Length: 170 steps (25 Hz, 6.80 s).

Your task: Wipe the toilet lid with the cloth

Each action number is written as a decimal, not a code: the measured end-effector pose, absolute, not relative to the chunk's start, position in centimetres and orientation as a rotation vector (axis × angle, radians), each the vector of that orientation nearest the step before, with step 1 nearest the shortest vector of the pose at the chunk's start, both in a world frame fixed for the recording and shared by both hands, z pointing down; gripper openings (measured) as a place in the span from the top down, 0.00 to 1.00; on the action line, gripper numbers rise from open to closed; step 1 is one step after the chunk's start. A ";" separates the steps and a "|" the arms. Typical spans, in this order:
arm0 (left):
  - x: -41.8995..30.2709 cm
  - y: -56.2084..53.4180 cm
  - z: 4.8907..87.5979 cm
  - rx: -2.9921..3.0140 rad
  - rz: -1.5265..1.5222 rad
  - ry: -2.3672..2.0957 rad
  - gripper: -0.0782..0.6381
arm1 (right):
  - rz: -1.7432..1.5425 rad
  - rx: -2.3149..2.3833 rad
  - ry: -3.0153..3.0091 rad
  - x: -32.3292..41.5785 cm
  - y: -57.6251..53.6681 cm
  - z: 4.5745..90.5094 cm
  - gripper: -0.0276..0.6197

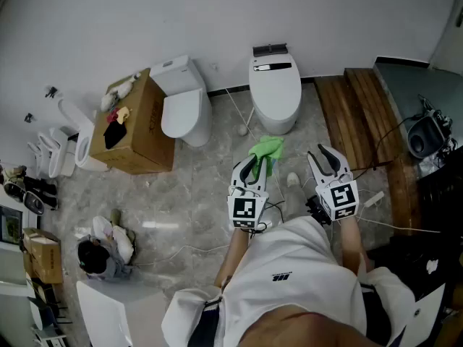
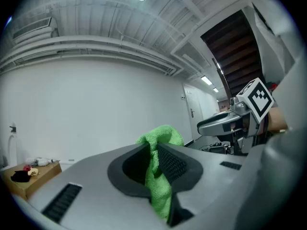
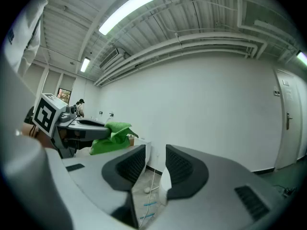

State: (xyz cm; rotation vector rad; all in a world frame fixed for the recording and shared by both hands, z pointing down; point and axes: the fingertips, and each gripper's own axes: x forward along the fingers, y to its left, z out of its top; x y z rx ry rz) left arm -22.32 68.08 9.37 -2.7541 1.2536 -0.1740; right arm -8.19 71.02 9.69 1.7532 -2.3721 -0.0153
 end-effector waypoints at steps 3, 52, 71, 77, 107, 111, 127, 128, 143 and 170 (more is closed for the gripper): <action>-22.0 66.9 9.9 -2.756 -0.180 1.248 0.80 | -0.011 1.782 -2.388 -7.9 69.8 10.1 0.75; -6.6 30.2 13.2 -2.769 -0.384 1.424 0.80 | 0.159 1.536 -2.509 6.2 30.5 13.6 0.75; -5.8 24.4 13.5 -2.742 -0.362 1.436 0.80 | 0.160 1.507 -2.532 7.3 24.5 13.9 0.75; -5.7 19.9 14.2 -2.761 -0.356 1.416 0.80 | 0.154 1.534 -2.503 7.8 20.2 14.3 0.75; -6.4 -6.3 20.8 -2.936 -0.457 1.313 0.80 | 0.315 1.572 -2.324 7.7 -4.3 19.9 0.75; -5.3 -8.3 22.4 -2.972 -0.467 1.278 0.80 | 0.330 1.596 -2.280 9.0 -5.9 21.2 0.75; -0.4 -12.4 31.4 -3.048 -0.456 1.372 0.80 | 0.377 1.471 -2.249 13.3 -11.0 29.5 0.75; 0.1 -12.5 32.3 -3.047 -0.467 1.386 0.80 | 0.383 1.452 -2.253 13.8 -11.2 30.5 0.75; 9.3 -13.9 44.7 -3.029 -0.629 1.616 0.80 | 0.513 1.146 -2.356 19.9 -14.3 43.8 0.75; 19.6 -15.4 64.7 -3.216 -0.776 1.589 0.80 | 0.564 1.034 -2.274 25.7 -14.4 62.6 0.75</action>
